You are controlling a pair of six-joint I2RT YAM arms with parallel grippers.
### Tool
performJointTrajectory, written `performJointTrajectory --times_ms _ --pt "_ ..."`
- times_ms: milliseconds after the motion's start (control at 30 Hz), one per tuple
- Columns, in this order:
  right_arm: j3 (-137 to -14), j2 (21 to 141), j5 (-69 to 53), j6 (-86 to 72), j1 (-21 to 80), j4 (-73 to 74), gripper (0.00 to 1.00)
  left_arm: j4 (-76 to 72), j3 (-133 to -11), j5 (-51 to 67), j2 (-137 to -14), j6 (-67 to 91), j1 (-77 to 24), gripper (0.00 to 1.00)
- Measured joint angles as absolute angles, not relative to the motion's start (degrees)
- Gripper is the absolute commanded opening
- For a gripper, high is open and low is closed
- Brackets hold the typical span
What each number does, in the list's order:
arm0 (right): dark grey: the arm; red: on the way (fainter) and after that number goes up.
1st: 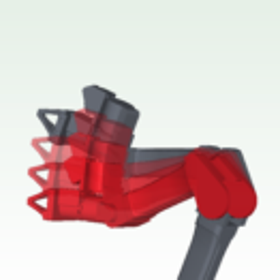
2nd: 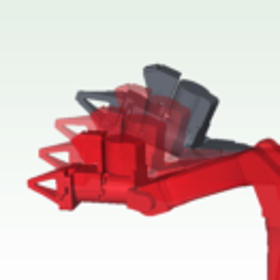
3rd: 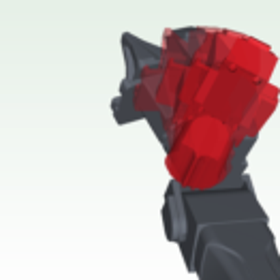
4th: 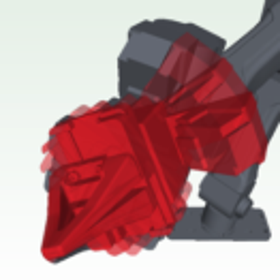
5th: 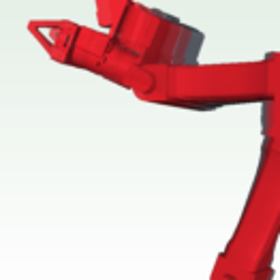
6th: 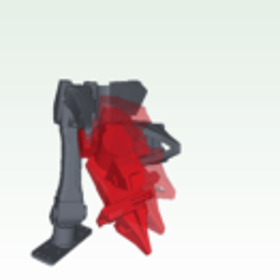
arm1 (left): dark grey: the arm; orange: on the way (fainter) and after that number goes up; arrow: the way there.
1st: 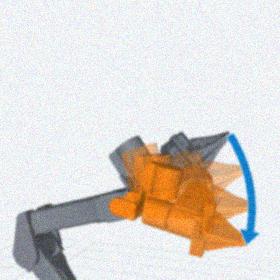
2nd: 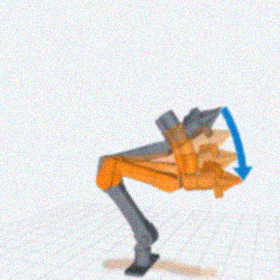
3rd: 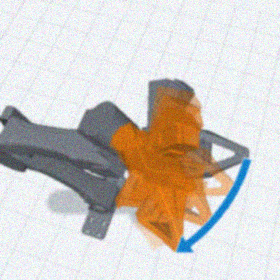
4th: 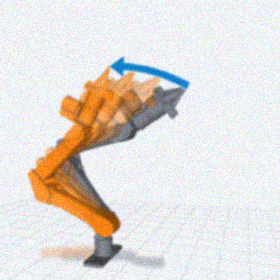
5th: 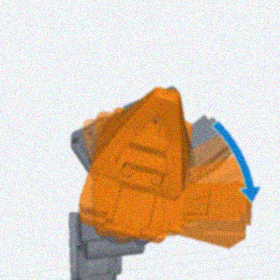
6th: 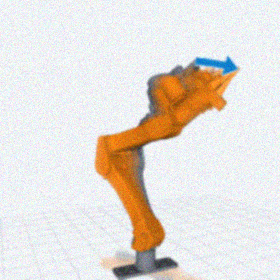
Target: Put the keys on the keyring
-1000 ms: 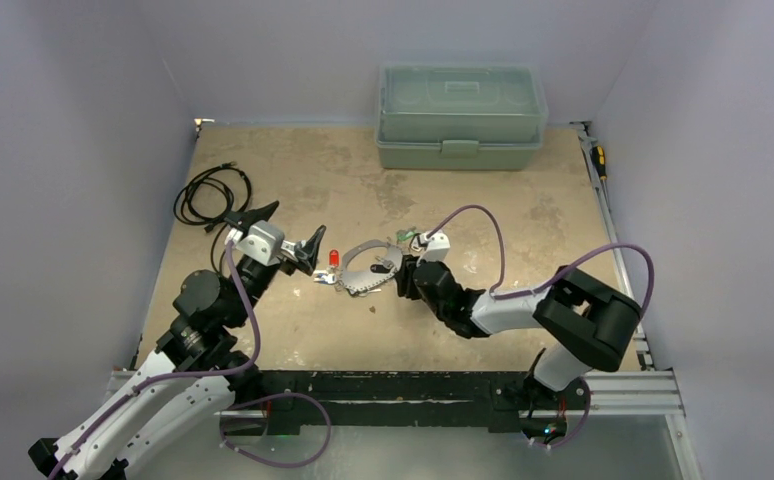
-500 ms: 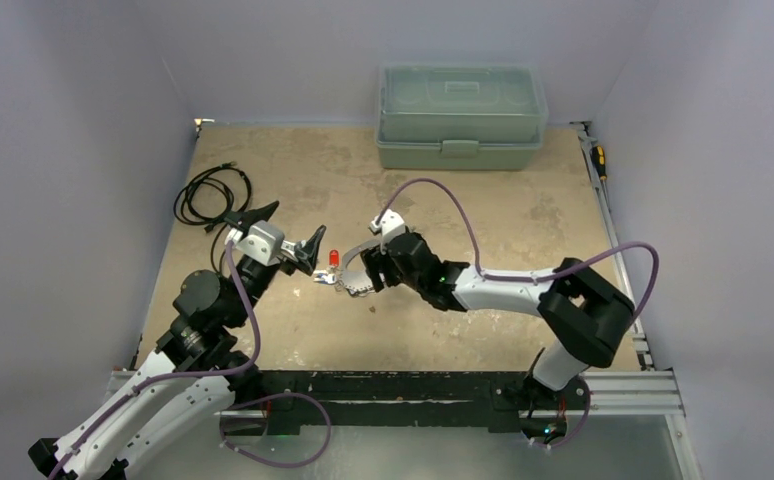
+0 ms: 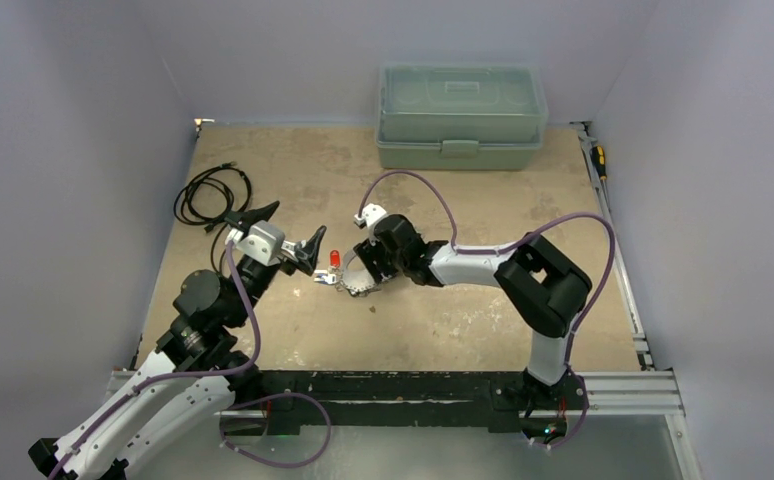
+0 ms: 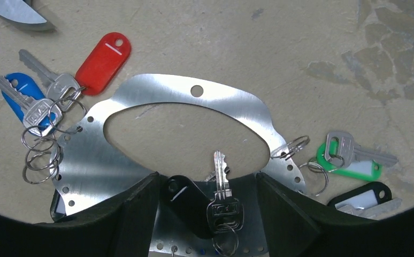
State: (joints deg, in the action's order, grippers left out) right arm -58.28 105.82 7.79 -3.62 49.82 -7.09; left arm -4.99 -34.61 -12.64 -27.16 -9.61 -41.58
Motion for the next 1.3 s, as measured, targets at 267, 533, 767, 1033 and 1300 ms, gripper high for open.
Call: performJointTrajectory --times_ms 267,533,767,1033,1300 --pt "-59.9 107.5 3.5 -2.5 49.3 -7.3 0.36 -5.0 -34.6 -12.6 -27.3 -9.6 -41.6 0.90" --pt "-60.1 107.9 1.3 -2.9 47.4 -6.6 0.00 -5.0 -34.6 -12.6 -27.4 -9.6 -41.6 0.90" --pt "-60.9 108.2 0.5 -2.7 46.8 -5.4 0.00 -5.0 -34.6 -12.6 -27.4 -9.6 -41.6 0.90" --pt "-61.0 106.1 2.1 -1.5 46.6 -0.8 0.00 -5.0 -34.6 -12.6 -27.5 -9.6 -41.6 0.90" --pt "-57.5 98.8 2.1 -1.5 46.4 1.5 0.00 -5.0 -34.6 -12.6 -27.6 -9.6 -41.5 0.90"
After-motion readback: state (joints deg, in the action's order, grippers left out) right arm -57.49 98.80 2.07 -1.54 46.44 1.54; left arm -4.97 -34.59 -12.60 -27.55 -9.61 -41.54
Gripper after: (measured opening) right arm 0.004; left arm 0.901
